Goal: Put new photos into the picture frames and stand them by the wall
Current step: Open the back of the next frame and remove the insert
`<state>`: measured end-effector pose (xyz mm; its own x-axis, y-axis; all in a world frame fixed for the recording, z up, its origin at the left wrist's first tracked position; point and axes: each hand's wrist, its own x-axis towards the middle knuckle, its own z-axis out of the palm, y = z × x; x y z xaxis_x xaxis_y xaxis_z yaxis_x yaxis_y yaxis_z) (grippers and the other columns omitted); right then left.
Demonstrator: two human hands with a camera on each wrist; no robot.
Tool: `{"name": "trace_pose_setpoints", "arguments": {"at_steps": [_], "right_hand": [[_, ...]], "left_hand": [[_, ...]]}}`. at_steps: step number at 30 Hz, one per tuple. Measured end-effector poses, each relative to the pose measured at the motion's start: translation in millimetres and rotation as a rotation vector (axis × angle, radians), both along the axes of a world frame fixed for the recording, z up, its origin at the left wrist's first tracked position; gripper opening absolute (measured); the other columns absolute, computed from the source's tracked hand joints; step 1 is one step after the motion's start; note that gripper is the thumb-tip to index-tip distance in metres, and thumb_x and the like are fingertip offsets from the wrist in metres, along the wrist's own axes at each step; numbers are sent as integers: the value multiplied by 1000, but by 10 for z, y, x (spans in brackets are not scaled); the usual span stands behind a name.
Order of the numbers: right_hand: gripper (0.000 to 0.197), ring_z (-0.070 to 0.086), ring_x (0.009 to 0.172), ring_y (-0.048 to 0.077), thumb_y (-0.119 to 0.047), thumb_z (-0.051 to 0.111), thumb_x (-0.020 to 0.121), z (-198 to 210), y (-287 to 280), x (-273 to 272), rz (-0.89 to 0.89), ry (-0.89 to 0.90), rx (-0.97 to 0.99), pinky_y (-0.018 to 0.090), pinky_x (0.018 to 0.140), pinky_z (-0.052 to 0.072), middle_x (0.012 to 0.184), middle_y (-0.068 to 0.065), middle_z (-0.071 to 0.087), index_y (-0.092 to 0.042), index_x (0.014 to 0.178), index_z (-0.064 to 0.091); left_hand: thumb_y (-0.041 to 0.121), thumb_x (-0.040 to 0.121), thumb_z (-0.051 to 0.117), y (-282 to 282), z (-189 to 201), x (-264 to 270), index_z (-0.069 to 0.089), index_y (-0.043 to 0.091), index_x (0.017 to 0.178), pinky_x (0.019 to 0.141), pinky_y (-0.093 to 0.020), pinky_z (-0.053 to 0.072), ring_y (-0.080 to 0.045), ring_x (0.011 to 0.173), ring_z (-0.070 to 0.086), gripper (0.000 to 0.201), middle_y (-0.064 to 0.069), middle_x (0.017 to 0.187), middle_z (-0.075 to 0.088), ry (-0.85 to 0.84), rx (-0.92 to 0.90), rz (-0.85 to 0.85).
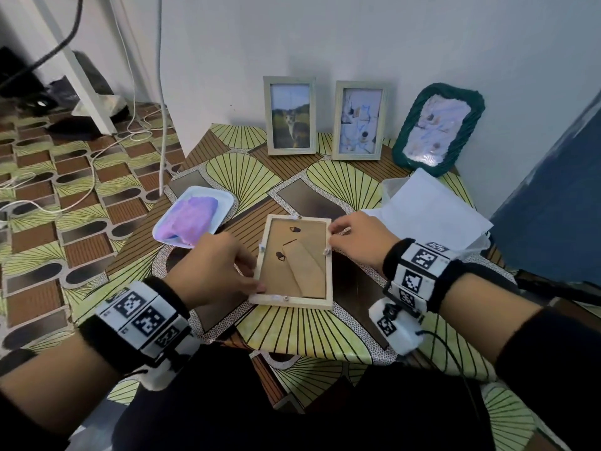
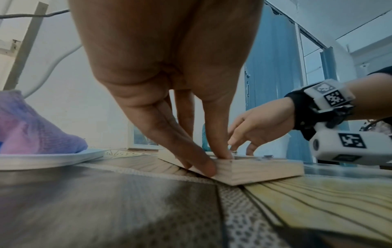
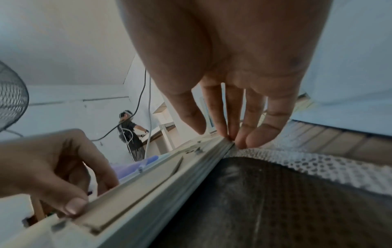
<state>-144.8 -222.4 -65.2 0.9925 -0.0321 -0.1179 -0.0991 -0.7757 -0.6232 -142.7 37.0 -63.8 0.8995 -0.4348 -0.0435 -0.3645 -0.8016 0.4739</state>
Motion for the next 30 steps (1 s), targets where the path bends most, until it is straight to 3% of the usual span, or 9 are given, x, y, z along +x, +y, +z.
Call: {"name": "trace_pose_setpoints", "arguments": {"at_steps": [4,7,9,11,14,17,20,27,30], "right_hand": [[24,61,97,18,-22,59,92,3,-8,-4,165,-18,-132,31,89,49,105,-3,68,-17,113,70],[18,59,98,20,-21,53,95,-39,-31,-91,263,-91,-200,32,84,47,104,-2,65,-17,106,66],[23,56,111,21,-24,49,97,-81,-61,-153,341,-120,-239,38,95,46,119,1,61,-15,116,60],[48,32,141,22,-33,44,100,-102,-102,-212,426,-31,-329,45,115,31,153,2,37,-15,144,40],[71,-7,150,12,-46,40,100,-95,-144,-268,514,111,-419,50,121,5,164,-8,-3,-20,157,5],[81,-14,148,10,-50,43,98,-80,-167,-279,574,167,-454,45,122,-1,162,-8,-14,-20,156,-7],[88,-14,148,8,-47,49,97,-79,-193,-273,597,179,-402,38,122,-2,162,-8,-17,-18,155,-9],[95,-15,147,5,-42,60,93,-95,-260,-229,607,220,-269,34,122,-4,160,-13,-19,-20,155,-9],[97,-13,147,2,-41,62,92,-106,-264,-218,600,220,-248,34,122,-3,160,-15,-19,-21,155,-8]], "left_hand": [[37,61,92,-35,10,-47,78,21,73,63,-14,48,7,68,63,24,10,68,73,4,-22,1],[44,62,90,-30,32,-63,76,23,70,63,-18,50,5,71,62,25,11,67,71,-13,18,-25],[50,64,86,-15,49,-46,75,25,70,60,-22,51,2,67,63,28,14,67,69,-30,77,-37],[51,70,82,-16,63,0,74,26,76,66,-28,54,0,68,62,27,15,70,68,-79,107,-79],[35,79,77,-62,87,129,70,28,110,85,-27,50,-10,94,62,33,12,96,65,-180,86,-249],[26,85,69,-168,63,302,49,27,143,110,-29,33,-18,134,40,62,1,141,48,-223,216,-466],[23,91,54,-287,-4,404,29,29,153,124,-37,12,-20,152,6,67,0,162,20,-184,377,-604],[35,92,48,-354,48,460,25,40,149,117,-35,30,-15,146,27,61,6,162,22,-114,465,-629],[35,90,47,-435,103,406,30,37,137,96,-34,48,-17,127,50,50,10,152,37,-184,483,-633]]}}
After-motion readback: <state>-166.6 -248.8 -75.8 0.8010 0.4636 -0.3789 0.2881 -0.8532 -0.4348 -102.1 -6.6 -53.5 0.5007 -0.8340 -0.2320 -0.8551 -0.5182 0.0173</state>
